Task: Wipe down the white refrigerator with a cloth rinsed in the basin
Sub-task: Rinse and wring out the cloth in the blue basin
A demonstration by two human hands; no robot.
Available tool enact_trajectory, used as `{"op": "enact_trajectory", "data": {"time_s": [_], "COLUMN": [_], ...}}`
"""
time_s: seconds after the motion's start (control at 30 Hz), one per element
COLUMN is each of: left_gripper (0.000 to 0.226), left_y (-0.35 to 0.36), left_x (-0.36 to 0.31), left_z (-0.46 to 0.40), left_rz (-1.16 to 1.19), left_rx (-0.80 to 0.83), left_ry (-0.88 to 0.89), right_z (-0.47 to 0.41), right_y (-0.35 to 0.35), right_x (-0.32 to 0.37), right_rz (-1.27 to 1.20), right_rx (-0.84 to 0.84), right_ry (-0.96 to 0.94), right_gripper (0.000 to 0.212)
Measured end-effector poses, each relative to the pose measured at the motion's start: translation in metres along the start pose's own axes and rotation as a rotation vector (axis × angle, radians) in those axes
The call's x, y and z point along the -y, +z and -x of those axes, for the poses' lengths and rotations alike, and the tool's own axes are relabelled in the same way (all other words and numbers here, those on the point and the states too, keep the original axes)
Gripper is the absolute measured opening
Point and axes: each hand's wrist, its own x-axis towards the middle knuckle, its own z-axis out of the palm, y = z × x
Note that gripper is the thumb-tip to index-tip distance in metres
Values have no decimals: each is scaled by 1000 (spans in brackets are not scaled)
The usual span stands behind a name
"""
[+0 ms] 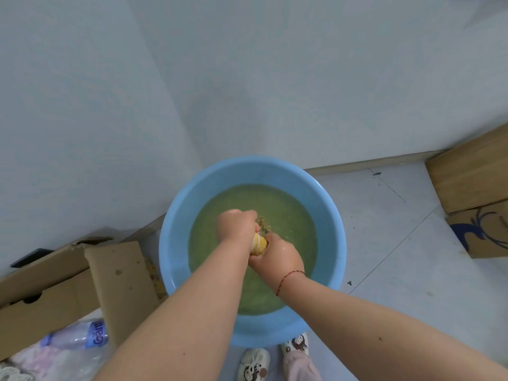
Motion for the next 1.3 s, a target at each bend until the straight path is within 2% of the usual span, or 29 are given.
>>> {"op": "enact_trajectory", "data": {"time_s": [0.03,0.1,0.13,0.17,0.23,0.3,0.37,0.43,0.53,0.6,0.67,0.7,0.77,0.83,0.87,0.9,0.93,0.97,1.0,1.03,1.1,1.13,1.17,1.23,1.3], "left_gripper": [17,49,59,60,46,34,24,14,11,9,31,40,43,44,53,68,81,82,73,58,34,28,23,20,22], "left_y": [-3,-8,-12,-15,-22,-33,-45,-55,-67,-77,-90,-95,-103,-107,-108,-109,-107,-103,-99,-95,-86,-83,-77,-69,-58], "left_x": [-4,-9,-12,-14,-19,-25,-35,-45,-59,-65,-72,-75,-84,-97,-107,-118,-129,-137,-145,-149,-159,-162,-167,-176,-182], "left_z": [4,9,13,18,27,34,43,55,69,76,83,86,93,106,116,131,145,156,170,180,197,203,210,227,240], "left_rz": [62,138,106,67,79,230,380,370,232,164,41,-51,-332,-684,-757,-733,-610,-475,-367,-317,-204,-117,-45,85,149], "left_rx": [52,192,267,323,372,401,456,507,521,558,602,618,595,514,532,625,769,927,1041,1072,991,925,871,838,817], "left_ry": [-45,-170,-192,-181,-121,-70,-38,14,136,213,303,366,537,745,817,847,827,782,751,733,735,720,704,628,575], "right_z": [3,7,8,11,15,20,24,35,48,56,64,70,84,100,107,115,123,130,138,145,155,156,158,162,167], "right_y": [-4,-11,-17,-24,-39,-55,-70,-86,-113,-136,-158,-169,-187,-202,-208,-214,-221,-229,-240,-252,-280,-290,-301,-303,-289], "right_x": [0,0,1,3,11,17,19,22,32,42,52,57,64,71,75,80,84,88,92,94,90,83,72,48,34], "right_rz": [-7,-99,-163,-226,-335,-446,-569,-631,-651,-822,-974,-1001,-1019,-1013,-999,-973,-925,-856,-796,-777,-992,-1151,-1249,-1191,-1138], "right_rx": [-39,-72,-83,-91,-105,-88,-45,42,-38,-107,-148,-161,-154,-55,20,89,139,170,186,202,222,176,61,-176,-295], "right_ry": [0,6,-2,-22,-85,-131,-125,-111,-150,-124,-112,-122,-148,-186,-202,-211,-222,-233,-244,-257,-269,-256,-214,-56,34], "right_gripper": [31,39,41,40,31,18,24,25,25,23,17,16,17,15,12,11,12,14,18,24,34,36,39,44,42]}}
